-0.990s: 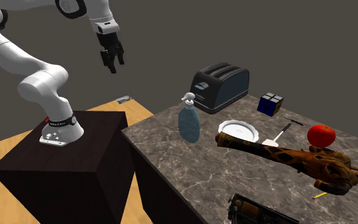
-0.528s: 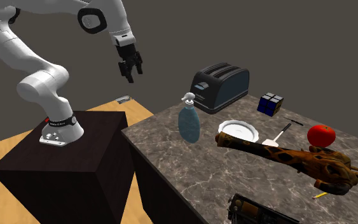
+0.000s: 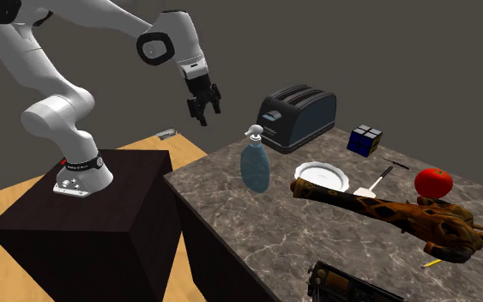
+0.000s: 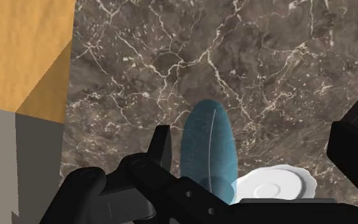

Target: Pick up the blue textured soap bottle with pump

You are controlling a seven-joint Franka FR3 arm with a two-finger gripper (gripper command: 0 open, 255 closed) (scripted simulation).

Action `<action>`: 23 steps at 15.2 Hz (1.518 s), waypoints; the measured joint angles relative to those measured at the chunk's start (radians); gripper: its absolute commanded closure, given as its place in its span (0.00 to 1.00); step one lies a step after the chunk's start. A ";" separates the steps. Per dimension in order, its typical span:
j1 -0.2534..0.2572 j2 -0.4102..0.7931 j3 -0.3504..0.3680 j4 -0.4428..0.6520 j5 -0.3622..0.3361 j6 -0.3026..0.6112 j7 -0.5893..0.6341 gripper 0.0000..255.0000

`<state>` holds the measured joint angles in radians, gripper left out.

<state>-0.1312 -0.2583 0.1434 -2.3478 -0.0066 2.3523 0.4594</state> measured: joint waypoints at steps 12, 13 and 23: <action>-0.066 0.415 -0.011 0.297 -0.272 0.208 0.382 0.00; -0.064 0.432 -0.016 0.308 -0.285 0.216 0.400 0.00; -0.054 0.494 -0.035 0.291 -0.338 0.296 0.458 1.00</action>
<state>-0.1847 0.2353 0.1084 -2.0571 -0.3451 2.6481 0.9177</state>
